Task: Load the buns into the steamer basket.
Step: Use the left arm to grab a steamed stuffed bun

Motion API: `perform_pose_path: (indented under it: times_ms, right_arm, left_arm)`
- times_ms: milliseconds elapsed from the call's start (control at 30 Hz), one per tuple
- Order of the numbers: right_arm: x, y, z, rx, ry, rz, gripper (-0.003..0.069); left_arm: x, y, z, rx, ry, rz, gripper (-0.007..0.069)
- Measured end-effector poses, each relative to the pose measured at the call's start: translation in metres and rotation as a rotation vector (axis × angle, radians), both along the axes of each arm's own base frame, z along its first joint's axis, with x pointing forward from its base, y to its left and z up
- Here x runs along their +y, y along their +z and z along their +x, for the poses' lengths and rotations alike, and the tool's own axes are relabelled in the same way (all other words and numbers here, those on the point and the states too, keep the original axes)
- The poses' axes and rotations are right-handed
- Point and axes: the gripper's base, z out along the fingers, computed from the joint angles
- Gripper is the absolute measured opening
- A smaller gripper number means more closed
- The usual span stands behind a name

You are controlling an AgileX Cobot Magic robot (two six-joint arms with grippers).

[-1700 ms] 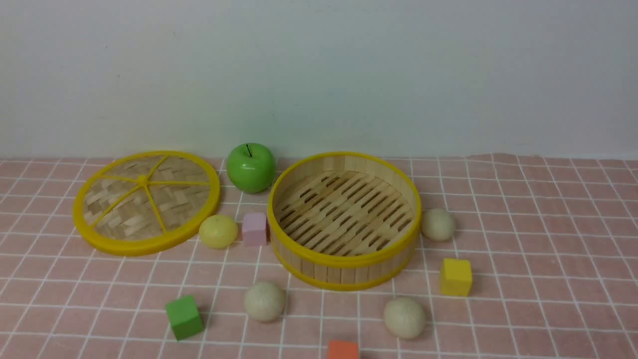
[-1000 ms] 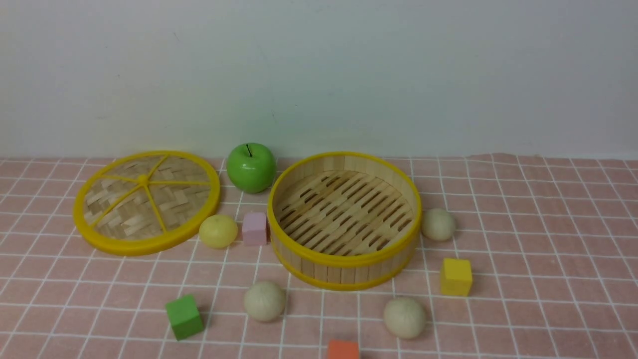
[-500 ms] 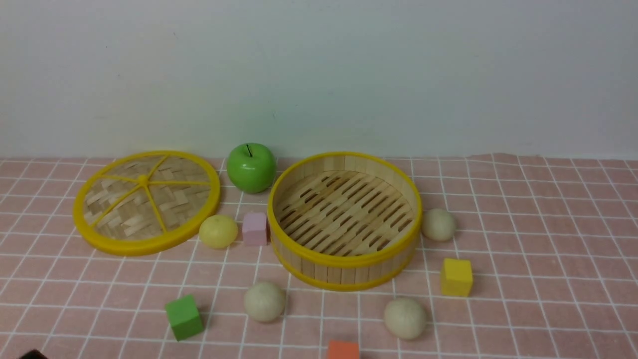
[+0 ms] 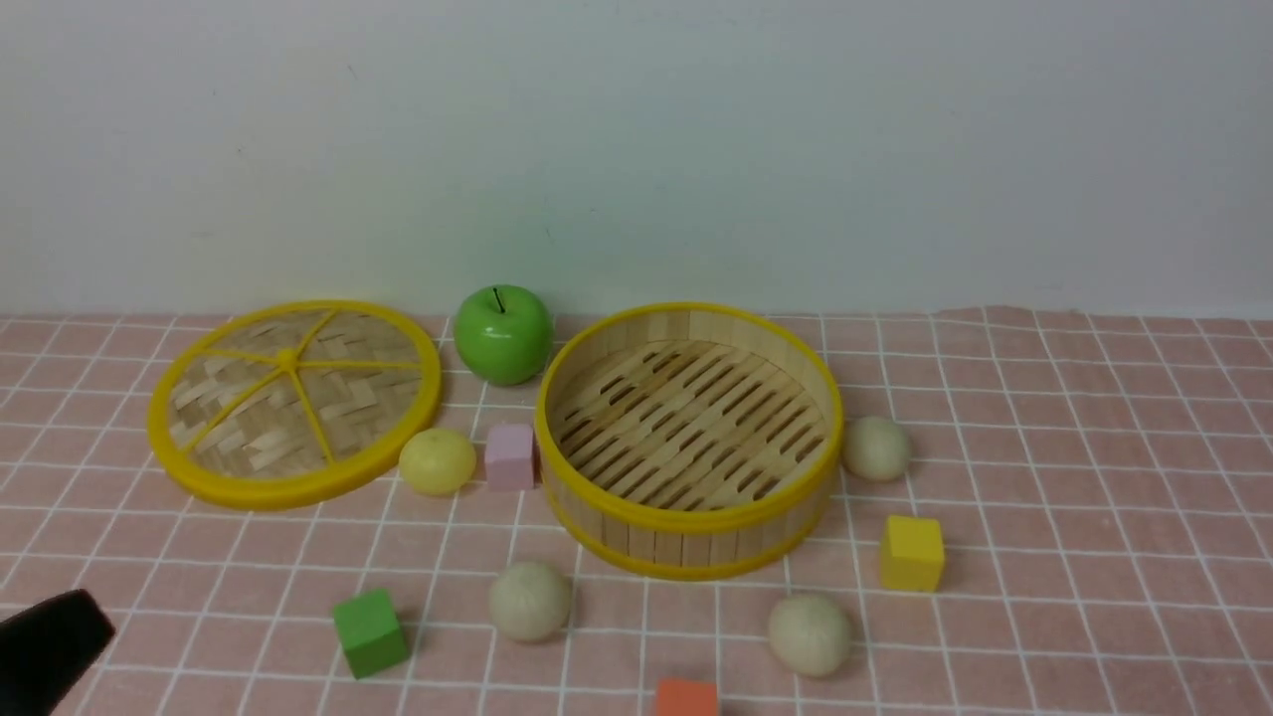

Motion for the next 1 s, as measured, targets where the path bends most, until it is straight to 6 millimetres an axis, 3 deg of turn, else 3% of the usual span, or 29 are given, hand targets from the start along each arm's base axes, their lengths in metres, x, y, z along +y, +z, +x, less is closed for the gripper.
perform_pose_path:
  times_ms: [67,133,200,233,300,333,400,600,667,700,800,1000]
  right_arm:
    - [0.0,0.0,0.0,0.0,0.0,0.0,0.0239]
    - [0.0,0.0,0.0,0.0,0.0,0.0,0.0239]
    - [0.0,0.0,0.0,0.0,0.0,0.0,0.0239]
    - [0.0,0.0,0.0,0.0,0.0,0.0,0.0239]
    - [0.0,0.0,0.0,0.0,0.0,0.0,0.0239]
    - [0.0,0.0,0.0,0.0,0.0,0.0,0.0239]
    - [0.0,0.0,0.0,0.0,0.0,0.0,0.0239]
    - [0.0,0.0,0.0,0.0,0.0,0.0,0.0239]
    - [0.0,0.0,0.0,0.0,0.0,0.0,0.0239]
    - [0.0,0.0,0.0,0.0,0.0,0.0,0.0239]
    - [0.0,0.0,0.0,0.0,0.0,0.0,0.0239]
    - [0.0,0.0,0.0,0.0,0.0,0.0,0.0239]
  left_arm:
    - [-0.002,0.006,0.011,0.073,-0.048,0.053,0.0006]
    - [-0.007,0.017,0.046,0.26,-0.151,0.139,-0.0013]
    - [-0.009,0.02,0.062,0.318,-0.173,0.152,-0.0013]
    - [-0.01,0.019,0.084,0.393,-0.197,0.157,-0.0013]
    - [-0.012,0.02,0.108,0.438,-0.208,0.158,-0.0013]
    - [-0.014,0.015,0.126,0.48,-0.222,0.168,-0.0013]
    - [-0.019,0.015,0.138,0.492,-0.243,0.183,-0.0013]
    - [-0.063,-0.002,0.199,0.566,-0.376,0.386,-0.0013]
    - [-0.065,-0.006,0.21,0.587,-0.361,0.409,-0.0013]
    - [-0.067,-0.014,0.23,0.619,-0.338,0.444,-0.0013]
    - [-0.07,-0.03,0.26,0.666,-0.316,0.501,-0.0013]
    - [-0.079,-0.049,0.305,0.694,-0.313,0.53,-0.0003]
